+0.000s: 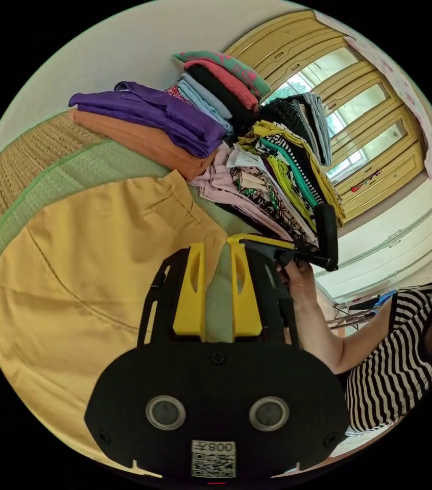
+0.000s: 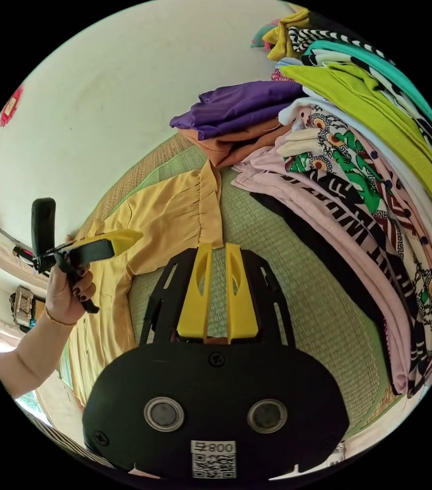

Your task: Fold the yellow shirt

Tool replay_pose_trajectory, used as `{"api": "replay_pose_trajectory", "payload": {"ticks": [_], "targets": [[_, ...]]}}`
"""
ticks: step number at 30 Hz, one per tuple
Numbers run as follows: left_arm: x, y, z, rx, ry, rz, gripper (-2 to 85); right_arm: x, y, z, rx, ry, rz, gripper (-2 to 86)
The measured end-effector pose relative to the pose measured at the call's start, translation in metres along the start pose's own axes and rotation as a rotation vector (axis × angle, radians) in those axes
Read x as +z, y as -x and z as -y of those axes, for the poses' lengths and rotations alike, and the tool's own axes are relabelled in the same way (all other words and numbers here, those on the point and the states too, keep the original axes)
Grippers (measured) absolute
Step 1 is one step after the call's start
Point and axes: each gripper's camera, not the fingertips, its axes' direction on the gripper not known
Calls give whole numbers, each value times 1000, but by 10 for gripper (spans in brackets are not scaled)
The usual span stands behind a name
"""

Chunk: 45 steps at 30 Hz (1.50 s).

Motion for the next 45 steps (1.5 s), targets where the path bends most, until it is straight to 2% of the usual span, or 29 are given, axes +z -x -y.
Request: {"api": "replay_pose_trajectory", "payload": {"ticks": [5,11,13,17,21,35,45], "targets": [[33,-9,73,24,7,93,95,4,11,1,-3,0,-62,25],[85,-20,142,72,154,251,107,7,9,3,12,-4,-46,11],[107,-25,157,94,227,296,90,8,8,3,15,-5,-43,8],[118,-34,169,130,231,422,35,10,7,5,18,-7,-39,3],[116,-31,177,124,216,392,12,12,6,7,12,-11,-30,1],[27,17,155,-17,-81,167,4,3,-2,15,-6,-134,176,1],[-85,74,72,-159,-356,40,4,-4,71,42,-234,-184,419,0]]}}
